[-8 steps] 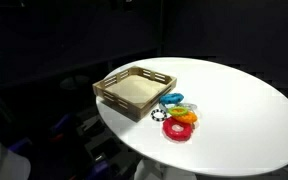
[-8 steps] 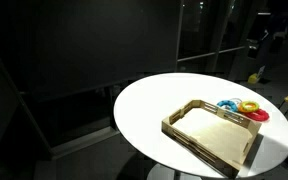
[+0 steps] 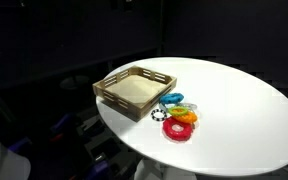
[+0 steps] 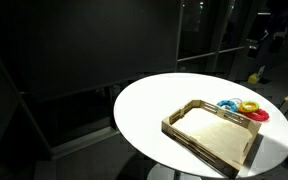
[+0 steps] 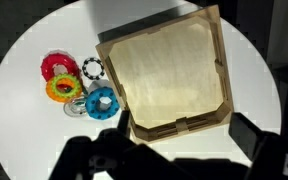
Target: Put the blue ring in the crate
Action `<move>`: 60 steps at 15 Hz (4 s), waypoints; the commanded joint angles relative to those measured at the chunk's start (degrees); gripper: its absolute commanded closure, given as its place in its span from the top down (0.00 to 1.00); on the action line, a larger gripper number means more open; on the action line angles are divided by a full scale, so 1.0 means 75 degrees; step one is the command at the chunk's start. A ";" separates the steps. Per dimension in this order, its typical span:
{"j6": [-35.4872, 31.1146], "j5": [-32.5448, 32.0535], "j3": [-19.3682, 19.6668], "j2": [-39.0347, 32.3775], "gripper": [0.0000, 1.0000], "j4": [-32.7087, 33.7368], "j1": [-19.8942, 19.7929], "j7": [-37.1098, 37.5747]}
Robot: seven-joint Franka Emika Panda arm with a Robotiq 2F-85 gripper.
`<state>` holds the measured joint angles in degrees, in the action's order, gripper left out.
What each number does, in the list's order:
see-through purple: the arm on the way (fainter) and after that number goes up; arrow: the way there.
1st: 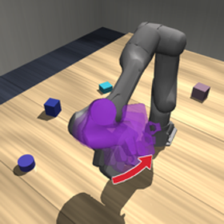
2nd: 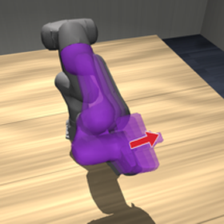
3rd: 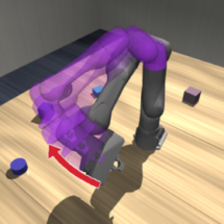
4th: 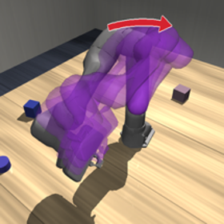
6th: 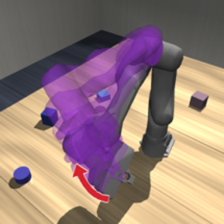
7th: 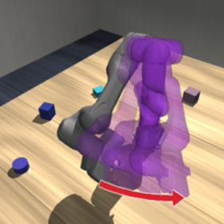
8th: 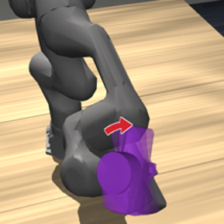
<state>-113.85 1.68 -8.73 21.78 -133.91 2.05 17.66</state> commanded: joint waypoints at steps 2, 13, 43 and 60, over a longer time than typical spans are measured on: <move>-0.0060 -0.0128 0.0013 -0.0173 1.00 0.0134 -0.0026 0.0156; -0.0283 -0.0205 0.0423 -0.1830 1.00 0.1181 -0.0313 0.0376; -0.2473 -0.1709 0.1921 -0.4595 1.00 0.1265 -0.0427 0.1628; -0.3267 -0.2614 0.2612 -0.6078 1.00 0.1504 0.0272 0.2830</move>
<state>-137.91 -16.50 9.59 -21.81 -124.70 2.84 36.92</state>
